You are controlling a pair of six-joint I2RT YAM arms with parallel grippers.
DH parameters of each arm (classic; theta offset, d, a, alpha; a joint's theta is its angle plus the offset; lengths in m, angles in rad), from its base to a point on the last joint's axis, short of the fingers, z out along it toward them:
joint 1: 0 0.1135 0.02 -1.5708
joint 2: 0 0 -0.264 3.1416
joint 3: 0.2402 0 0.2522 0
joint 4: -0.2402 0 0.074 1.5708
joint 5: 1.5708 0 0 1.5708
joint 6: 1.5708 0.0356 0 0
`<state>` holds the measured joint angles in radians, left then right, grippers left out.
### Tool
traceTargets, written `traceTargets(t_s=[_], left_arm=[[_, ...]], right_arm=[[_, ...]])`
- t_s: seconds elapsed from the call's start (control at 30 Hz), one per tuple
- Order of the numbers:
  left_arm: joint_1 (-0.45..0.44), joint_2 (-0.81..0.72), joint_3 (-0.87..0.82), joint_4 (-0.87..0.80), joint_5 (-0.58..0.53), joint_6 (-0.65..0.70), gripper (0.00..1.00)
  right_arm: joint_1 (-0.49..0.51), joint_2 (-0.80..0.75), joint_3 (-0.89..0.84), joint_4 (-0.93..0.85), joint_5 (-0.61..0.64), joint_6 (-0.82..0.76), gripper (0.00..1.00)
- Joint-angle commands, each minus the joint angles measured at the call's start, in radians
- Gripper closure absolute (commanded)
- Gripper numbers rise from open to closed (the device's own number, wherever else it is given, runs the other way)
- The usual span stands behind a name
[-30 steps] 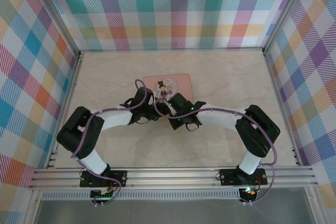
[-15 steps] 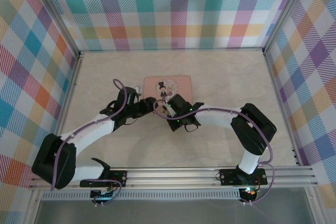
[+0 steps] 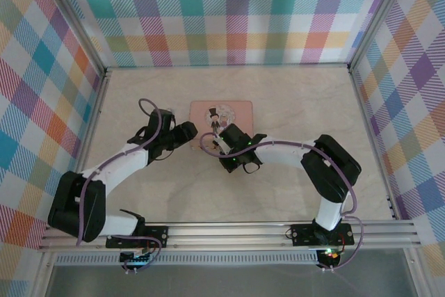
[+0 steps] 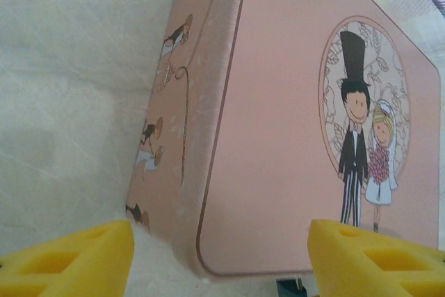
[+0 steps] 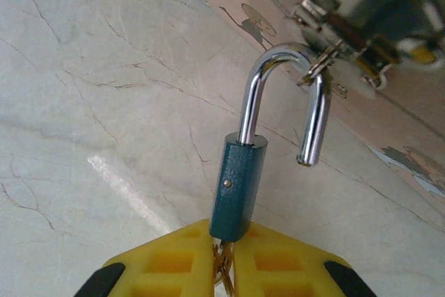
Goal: Unlock the padlock with the key
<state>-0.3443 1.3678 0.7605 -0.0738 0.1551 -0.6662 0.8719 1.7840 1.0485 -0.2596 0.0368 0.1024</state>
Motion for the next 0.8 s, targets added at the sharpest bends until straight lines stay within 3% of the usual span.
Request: traceTargets(t_s=[0.0,0.17,0.47,0.77], left_arm=[[0.011,0.05,0.056,0.04,-0.012,0.037,0.34],[0.014,0.132,0.099,0.065,-0.013,0.06,0.37],[0.014,0.185,0.122,0.081,-0.027,0.065,0.4],[0.017,0.206,0.132,0.086,-0.038,0.081,0.4]], right_arm=[[-0.002,0.006,0.022,-0.024,0.014,-0.031,0.89],[-0.005,0.003,0.026,-0.022,0.018,-0.069,1.0],[-0.004,-0.049,0.006,-0.022,0.035,-0.171,1.0],[0.001,-0.072,0.008,-0.058,0.085,-0.381,1.0]])
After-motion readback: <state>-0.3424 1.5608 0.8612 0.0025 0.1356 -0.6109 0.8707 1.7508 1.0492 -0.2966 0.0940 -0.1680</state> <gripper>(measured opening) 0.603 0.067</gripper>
